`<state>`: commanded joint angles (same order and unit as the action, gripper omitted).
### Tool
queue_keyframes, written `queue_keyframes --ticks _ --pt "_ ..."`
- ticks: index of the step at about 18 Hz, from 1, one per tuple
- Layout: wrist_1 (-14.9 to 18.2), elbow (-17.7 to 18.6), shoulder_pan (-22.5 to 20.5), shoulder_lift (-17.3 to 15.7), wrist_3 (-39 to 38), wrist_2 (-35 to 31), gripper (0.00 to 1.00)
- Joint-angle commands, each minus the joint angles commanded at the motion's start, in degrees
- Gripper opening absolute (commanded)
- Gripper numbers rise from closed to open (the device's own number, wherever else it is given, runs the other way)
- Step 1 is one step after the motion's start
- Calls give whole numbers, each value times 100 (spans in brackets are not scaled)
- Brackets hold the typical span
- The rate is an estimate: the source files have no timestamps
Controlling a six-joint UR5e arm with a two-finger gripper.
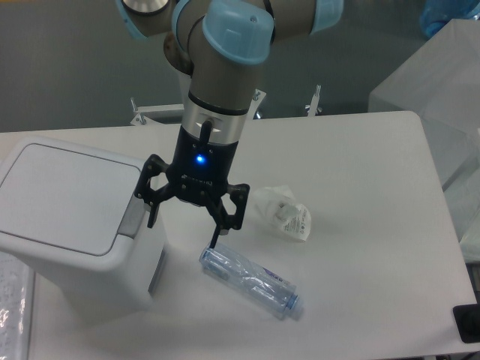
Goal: Open the trash can
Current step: 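Move the open gripper over the bottle toward the trash can's grey button, then lower the gripper finger onto the grey button to pop the lid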
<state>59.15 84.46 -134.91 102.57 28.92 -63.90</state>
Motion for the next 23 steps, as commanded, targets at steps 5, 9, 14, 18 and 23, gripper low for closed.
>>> queue_keyframes --ticks 5,9,14,18,23 --pt "0 9 53 35 -9 0 100" --pt "0 158 62 -9 -9 0 100" --pt "0 185 105 -44 -18 0 100" --pt "-9 185 97 -44 -18 0 100" --pt "-35 176 106 -18 -210 -26 100"
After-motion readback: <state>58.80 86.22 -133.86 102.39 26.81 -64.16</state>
